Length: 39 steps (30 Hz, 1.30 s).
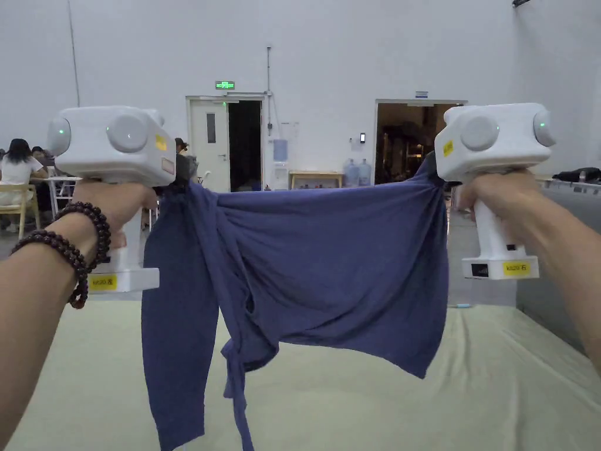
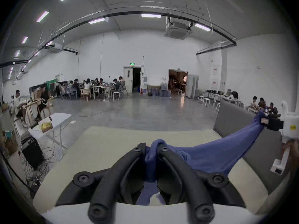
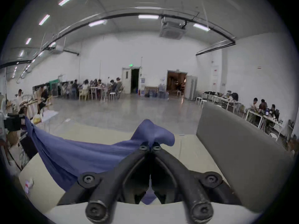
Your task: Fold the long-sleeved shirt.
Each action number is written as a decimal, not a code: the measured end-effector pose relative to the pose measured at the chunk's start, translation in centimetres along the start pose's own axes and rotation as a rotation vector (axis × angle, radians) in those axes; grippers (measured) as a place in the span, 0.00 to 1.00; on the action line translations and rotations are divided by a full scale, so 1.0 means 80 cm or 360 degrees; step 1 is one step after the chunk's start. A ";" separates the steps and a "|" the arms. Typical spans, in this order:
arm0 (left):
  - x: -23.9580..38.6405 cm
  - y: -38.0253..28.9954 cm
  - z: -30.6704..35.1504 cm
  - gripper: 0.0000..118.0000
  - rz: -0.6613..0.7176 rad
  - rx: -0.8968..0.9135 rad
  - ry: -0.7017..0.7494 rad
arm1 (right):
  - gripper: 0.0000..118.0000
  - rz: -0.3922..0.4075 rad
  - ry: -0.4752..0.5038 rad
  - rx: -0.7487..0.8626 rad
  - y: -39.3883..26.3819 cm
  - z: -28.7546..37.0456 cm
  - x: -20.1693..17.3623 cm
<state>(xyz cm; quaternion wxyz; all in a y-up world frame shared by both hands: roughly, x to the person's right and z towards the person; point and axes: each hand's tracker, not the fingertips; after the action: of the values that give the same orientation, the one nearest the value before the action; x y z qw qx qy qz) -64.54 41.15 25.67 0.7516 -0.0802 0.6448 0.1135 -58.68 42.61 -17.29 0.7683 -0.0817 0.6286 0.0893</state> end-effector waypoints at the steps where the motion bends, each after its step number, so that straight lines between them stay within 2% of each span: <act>1: 0.004 0.005 -0.001 0.04 0.0023 0.0021 -0.0009 | 0.00 -0.0011 0.0008 -0.0008 0.006 0.001 0.004; 6: 0.021 0.005 -0.013 0.04 0.0008 0.0019 -0.0032 | 0.00 0.0019 -0.0015 -0.0008 -0.003 -0.004 0.017; 9: 0.027 -0.026 -0.023 0.04 -0.0029 0.0000 -0.0067 | 0.00 0.0021 -0.0013 -0.0071 -0.037 -0.017 0.025; 12: 0.029 -0.076 -0.043 0.04 -0.0059 -0.0086 -0.0056 | 0.00 -0.0041 0.0001 -0.0159 -0.093 -0.040 0.030; 21: 0.015 -0.244 -0.083 0.04 -0.0008 -0.0348 -0.0107 | 0.00 -0.0097 0.0048 -0.0402 -0.258 -0.082 0.029; 24: 0.007 -0.263 -0.060 0.04 0.0007 -0.0347 -0.0123 | 0.00 -0.0100 0.0067 -0.0400 -0.280 -0.053 0.029; 28: -0.003 -0.296 -0.001 0.04 0.0014 -0.0315 -0.0181 | 0.00 0.0029 0.0091 -0.0328 -0.314 0.024 0.022; 31: -0.003 -0.343 0.054 0.04 -0.0010 -0.0339 -0.0190 | 0.00 0.0041 0.0092 -0.0333 -0.361 0.073 0.017; 34: -0.010 -0.404 0.103 0.04 -0.0028 -0.0434 -0.0164 | 0.00 0.0027 0.0093 -0.0419 -0.429 0.132 0.012; 36: -0.018 -0.452 0.136 0.04 -0.0069 -0.0539 -0.0166 | 0.00 -0.0030 0.0110 -0.0540 -0.480 0.168 0.011; 39: -0.026 -0.524 0.189 0.04 -0.0053 -0.0690 -0.0172 | 0.00 -0.0038 0.0106 -0.0706 -0.560 0.220 0.007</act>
<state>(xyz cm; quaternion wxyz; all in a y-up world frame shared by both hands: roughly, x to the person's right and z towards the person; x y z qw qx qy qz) -38.98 4.73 29.02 0.7521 -0.2445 0.5625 0.2412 -31.04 3.32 -13.78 0.7114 -0.2589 0.6175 0.2136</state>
